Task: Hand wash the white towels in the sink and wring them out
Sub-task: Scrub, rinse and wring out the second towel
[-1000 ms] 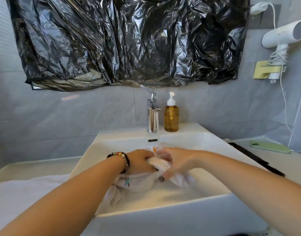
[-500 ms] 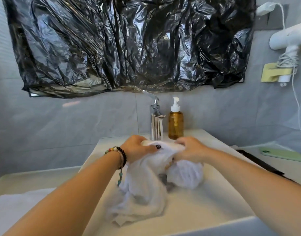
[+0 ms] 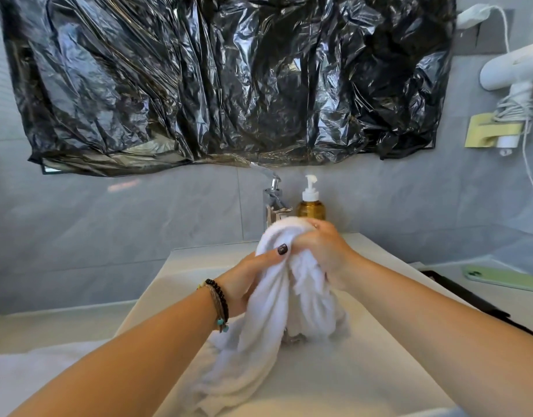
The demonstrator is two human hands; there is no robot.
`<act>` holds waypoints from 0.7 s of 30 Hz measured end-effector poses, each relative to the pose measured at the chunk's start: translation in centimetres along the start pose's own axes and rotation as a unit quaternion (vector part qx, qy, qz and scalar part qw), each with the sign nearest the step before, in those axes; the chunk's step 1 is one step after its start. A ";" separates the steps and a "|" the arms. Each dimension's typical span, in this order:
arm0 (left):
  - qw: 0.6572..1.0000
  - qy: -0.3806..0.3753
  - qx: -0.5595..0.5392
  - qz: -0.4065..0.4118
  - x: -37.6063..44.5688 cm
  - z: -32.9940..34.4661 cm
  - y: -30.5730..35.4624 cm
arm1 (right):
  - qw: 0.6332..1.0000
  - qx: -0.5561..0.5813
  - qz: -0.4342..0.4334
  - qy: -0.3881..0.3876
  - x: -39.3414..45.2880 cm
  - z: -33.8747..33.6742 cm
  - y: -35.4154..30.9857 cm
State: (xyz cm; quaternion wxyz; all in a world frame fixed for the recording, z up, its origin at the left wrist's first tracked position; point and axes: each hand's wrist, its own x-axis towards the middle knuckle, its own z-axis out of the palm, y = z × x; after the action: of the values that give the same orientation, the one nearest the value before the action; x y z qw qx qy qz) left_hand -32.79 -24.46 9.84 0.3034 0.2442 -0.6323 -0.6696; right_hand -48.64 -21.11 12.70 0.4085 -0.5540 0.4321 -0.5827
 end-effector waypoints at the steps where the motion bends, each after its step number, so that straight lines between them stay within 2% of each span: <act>1: 1.000 -0.017 -0.005 0.004 -0.1 0.8 0.0 | 0.999 0.032 -0.006 0.033 0.2 0.6 -0.6; 4: 0.998 -0.015 -0.005 0.056 0.2 2.1 0.2 | 0.984 0.102 0.011 0.143 1.9 1.8 -2.3; 7: 0.997 0.018 0.017 0.067 -0.1 2.1 0.1 | 0.964 0.199 0.026 0.173 3.6 2.5 -4.4; 12: 0.993 0.040 0.103 0.045 0.2 1.7 -0.4 | 0.926 0.300 -0.032 0.229 4.3 0.9 -7.7; 15: 0.984 0.106 0.135 0.041 0.5 0.9 -0.6 | 0.948 0.229 -0.014 0.223 3.5 -2.7 -6.4; 18: 0.975 0.167 0.143 0.043 0.8 0.3 -0.5 | 0.985 0.064 0.074 0.144 1.1 -7.1 -3.3; 19: 0.974 0.178 0.133 0.043 0.9 0.3 -0.4 | 0.988 -0.001 0.106 0.112 0.1 -8.2 -2.2; 21: 0.972 0.196 0.123 0.045 1.2 0.2 0.0 | 0.973 -0.131 0.183 0.056 -1.8 -9.8 -0.4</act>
State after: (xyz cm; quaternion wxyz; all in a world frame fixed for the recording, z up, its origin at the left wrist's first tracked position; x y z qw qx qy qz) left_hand -33.81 -25.17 9.91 0.4190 0.3774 -0.6484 -0.5115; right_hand -58.37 -18.74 12.40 0.4072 -0.4804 0.6212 -0.4663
